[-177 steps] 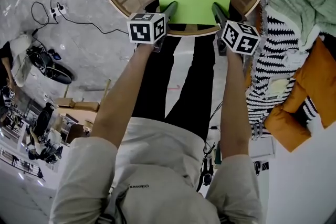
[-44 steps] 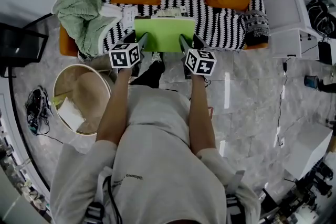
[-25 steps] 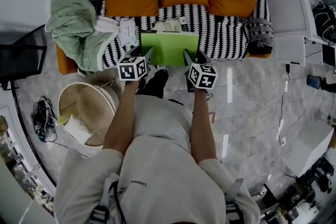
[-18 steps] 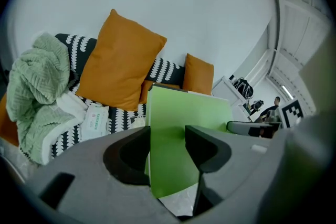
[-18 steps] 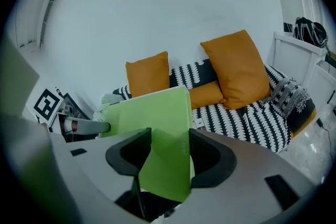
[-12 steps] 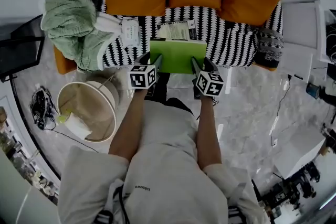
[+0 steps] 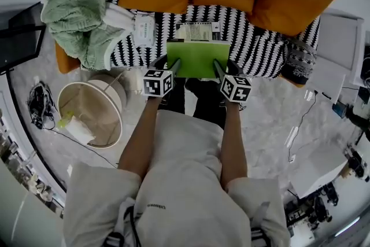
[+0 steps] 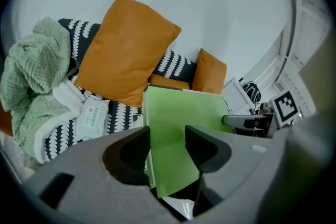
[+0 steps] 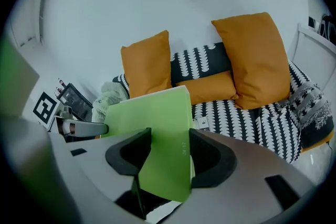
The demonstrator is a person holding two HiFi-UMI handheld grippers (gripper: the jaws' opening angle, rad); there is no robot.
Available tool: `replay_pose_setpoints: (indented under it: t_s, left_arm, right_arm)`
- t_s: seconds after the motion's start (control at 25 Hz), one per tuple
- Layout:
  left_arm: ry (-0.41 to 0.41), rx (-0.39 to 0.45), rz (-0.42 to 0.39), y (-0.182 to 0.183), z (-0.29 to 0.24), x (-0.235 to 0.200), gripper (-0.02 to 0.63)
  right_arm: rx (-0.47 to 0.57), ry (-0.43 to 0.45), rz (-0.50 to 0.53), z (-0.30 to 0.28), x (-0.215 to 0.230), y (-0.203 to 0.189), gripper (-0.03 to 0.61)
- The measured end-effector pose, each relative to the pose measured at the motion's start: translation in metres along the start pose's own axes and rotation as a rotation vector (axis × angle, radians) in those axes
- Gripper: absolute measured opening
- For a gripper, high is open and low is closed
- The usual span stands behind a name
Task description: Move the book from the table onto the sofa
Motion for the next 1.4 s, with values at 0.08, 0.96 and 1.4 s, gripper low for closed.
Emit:
replay_pose_setpoints:
  t_s: [0.08, 0.96, 1.4]
  left_arm:
    - [0.013, -0.011, 0.021, -0.005, -0.006, -0.003, 0.213]
    - [0.064, -0.097, 0.099, -0.032, -0.088, 0.01, 0.213]
    - [0.029, -0.168, 0.048, -0.05, -0.128, -0.011, 0.213]
  right_arm:
    - [-0.016, 0.0, -0.002, -0.005, 0.004, -0.004, 0.212]
    - [-0.177, 0.102, 0.014, -0.065, 0.091, -0.012, 0.212]
    - [-0.22, 0.117, 0.006, -0.103, 0.113, -0.035, 0.212]
Point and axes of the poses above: the fingertips, and each gripper's own axes: z backward along the fingers, x to its right, y out of its top, the point moved 4 cm from there along z, backward along the fingers, and after that the axes turned 9 degrees about y, right-handed, at the moved point
